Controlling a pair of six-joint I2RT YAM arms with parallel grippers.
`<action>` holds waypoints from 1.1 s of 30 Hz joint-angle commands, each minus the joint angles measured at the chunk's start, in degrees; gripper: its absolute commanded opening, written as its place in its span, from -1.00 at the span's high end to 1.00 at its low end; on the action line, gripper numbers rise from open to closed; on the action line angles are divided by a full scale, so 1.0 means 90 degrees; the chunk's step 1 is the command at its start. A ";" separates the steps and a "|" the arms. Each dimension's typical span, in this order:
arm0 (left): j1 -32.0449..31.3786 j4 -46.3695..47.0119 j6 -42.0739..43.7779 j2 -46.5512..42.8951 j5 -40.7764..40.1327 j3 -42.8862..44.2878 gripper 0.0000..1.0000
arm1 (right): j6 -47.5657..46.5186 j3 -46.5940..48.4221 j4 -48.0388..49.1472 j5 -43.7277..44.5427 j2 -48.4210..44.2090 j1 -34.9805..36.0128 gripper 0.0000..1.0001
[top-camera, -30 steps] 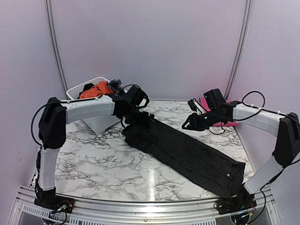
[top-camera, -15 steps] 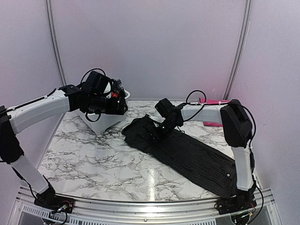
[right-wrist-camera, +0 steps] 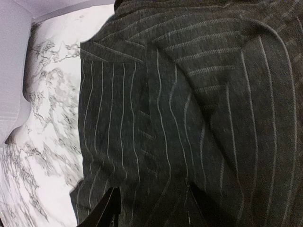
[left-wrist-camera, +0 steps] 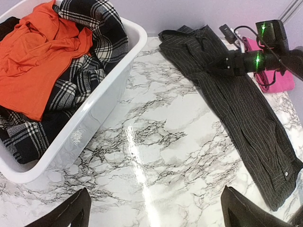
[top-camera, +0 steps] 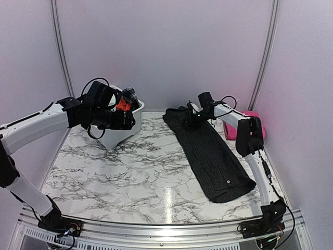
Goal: Fold and stack the mixed laundry pile
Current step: Rotate the rectangle-folded shirt at the center of the board.
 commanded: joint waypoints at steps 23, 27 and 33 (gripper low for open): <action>0.0024 0.0163 -0.0497 0.0013 0.0243 0.0031 -0.98 | -0.0455 -0.9351 0.0147 0.0427 -0.6071 0.0166 0.01; 0.0023 0.0126 -0.0848 -0.0372 -0.0079 -0.0371 -0.98 | -0.0078 -0.9250 0.0463 -0.0014 -0.5527 0.0831 0.01; 0.0026 0.0073 -0.1261 -0.0801 -0.0562 -0.0905 -0.98 | 0.1153 -0.8181 0.1014 -0.0601 -0.4822 0.2427 -0.01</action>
